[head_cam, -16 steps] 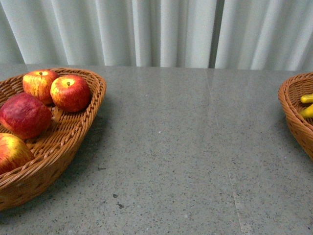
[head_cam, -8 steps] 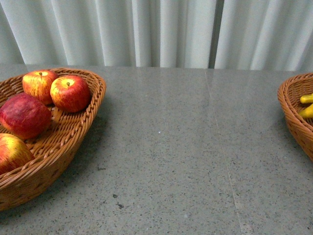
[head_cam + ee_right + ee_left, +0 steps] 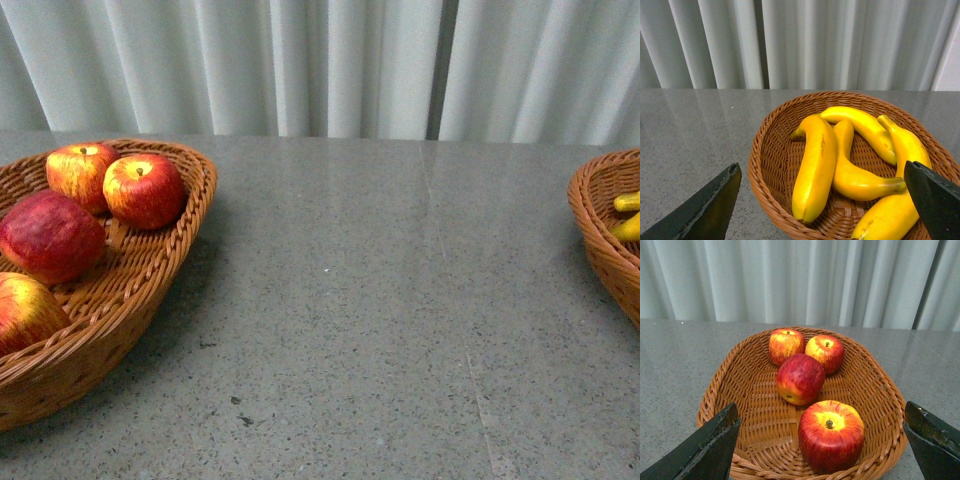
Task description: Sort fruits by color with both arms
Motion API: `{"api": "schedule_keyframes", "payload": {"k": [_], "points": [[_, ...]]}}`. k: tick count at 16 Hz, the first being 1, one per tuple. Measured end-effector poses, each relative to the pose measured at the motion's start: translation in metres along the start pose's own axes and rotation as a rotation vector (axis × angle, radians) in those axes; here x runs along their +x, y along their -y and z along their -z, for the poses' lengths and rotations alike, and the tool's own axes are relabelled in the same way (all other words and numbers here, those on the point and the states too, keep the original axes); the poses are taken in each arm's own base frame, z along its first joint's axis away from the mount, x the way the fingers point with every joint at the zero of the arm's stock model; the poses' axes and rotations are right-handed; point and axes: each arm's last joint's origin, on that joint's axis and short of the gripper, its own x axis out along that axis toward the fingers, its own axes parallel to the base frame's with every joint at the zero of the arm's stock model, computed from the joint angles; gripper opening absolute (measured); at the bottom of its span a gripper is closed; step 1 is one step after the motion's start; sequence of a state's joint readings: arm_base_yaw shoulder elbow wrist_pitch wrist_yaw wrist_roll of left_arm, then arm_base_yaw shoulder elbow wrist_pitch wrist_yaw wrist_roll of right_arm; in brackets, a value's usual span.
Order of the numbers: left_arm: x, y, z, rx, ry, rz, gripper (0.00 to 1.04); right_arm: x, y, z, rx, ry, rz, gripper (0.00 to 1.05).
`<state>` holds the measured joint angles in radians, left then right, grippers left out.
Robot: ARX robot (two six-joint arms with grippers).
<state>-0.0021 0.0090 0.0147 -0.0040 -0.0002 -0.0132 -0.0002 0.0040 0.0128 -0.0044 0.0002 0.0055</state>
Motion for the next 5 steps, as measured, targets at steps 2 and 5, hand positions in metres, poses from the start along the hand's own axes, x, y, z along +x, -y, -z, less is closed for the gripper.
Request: {"api": "schedule_keyframes", "payload": {"k": [2, 5], "points": [[0.0000, 0.0000, 0.0000, 0.000, 0.000, 0.000, 0.98, 0.0000, 0.0000, 0.0000, 0.000, 0.000, 0.000, 0.98], [0.0000, 0.0000, 0.0000, 0.000, 0.000, 0.000, 0.98, 0.0000, 0.0000, 0.0000, 0.000, 0.000, 0.000, 0.98]]}}
